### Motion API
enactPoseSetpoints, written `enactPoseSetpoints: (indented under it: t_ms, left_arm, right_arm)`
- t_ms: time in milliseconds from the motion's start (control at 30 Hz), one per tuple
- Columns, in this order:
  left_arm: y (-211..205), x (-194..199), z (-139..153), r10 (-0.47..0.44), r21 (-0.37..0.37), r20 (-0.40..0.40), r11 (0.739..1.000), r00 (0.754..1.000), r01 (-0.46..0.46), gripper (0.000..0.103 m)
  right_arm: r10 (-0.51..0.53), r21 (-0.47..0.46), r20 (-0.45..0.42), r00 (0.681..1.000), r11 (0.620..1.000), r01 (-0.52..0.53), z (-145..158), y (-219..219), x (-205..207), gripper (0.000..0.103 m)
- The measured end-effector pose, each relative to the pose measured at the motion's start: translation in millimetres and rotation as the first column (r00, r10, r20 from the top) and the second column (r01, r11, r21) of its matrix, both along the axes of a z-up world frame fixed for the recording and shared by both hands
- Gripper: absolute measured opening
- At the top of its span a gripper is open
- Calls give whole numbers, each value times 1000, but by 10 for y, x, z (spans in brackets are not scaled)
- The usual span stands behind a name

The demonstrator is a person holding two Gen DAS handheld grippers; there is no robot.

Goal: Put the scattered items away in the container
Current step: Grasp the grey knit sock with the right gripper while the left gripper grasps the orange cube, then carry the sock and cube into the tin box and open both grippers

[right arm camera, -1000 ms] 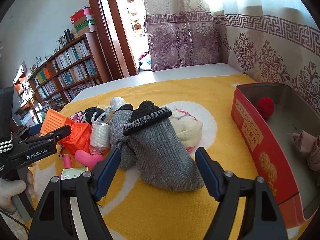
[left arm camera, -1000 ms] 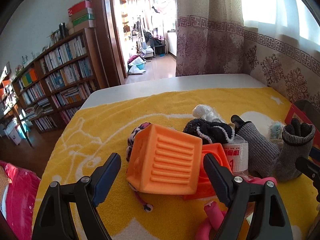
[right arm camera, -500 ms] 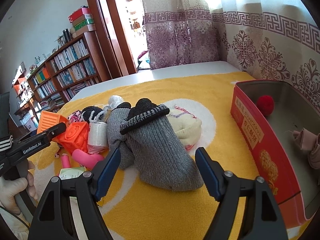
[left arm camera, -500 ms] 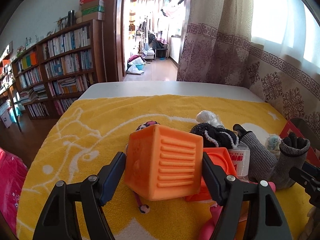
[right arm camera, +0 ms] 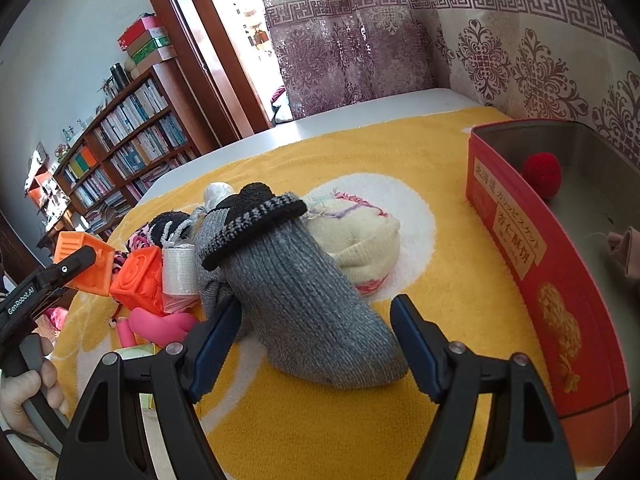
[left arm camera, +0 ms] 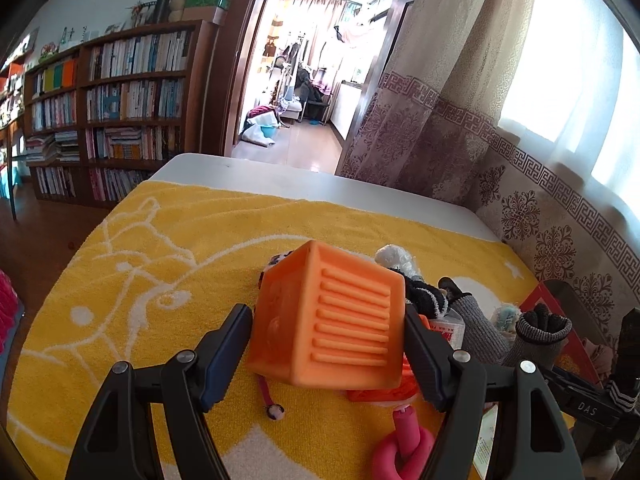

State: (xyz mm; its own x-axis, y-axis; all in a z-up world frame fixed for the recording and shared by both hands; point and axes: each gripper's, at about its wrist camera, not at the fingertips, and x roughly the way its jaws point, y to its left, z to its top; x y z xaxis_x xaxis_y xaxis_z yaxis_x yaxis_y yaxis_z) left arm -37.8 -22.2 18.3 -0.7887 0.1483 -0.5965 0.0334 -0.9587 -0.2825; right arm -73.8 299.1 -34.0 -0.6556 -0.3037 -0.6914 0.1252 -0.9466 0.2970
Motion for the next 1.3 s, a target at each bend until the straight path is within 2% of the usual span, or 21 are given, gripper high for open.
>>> enactPoseSetpoints:
  t_ms: [200, 467, 567, 833, 1100, 1300]
  left_arm:
    - [12, 13, 13, -44, 77, 1, 996, 999, 44, 76]
    - [47, 42, 20, -50, 84, -4, 995, 999, 50, 76]
    - [72, 52, 21, -58, 85, -8, 995, 998, 59, 76]
    - [138, 96, 57, -100, 99, -24, 990, 995, 102, 76]
    - [167, 148, 93, -128, 123, -40, 984, 991, 132, 76]
    - [275, 204, 175, -158, 118, -68, 979, 985, 166, 76]
  right_arm:
    - [-2, -4, 20, 1000, 1000, 2, -22, -4, -27, 80]
    - [14, 43, -29, 999, 999, -12, 51, -46, 35, 61]
    - [10, 61, -60, 998, 998, -6, 95, -56, 85, 58]
    - [-22, 89, -135, 991, 995, 34, 200, -35, 189, 58]
    - [-105, 141, -296, 949, 978, 152, 422, 37, 401, 58]
    - [-193, 101, -350, 917, 965, 242, 531, 217, 512, 58]
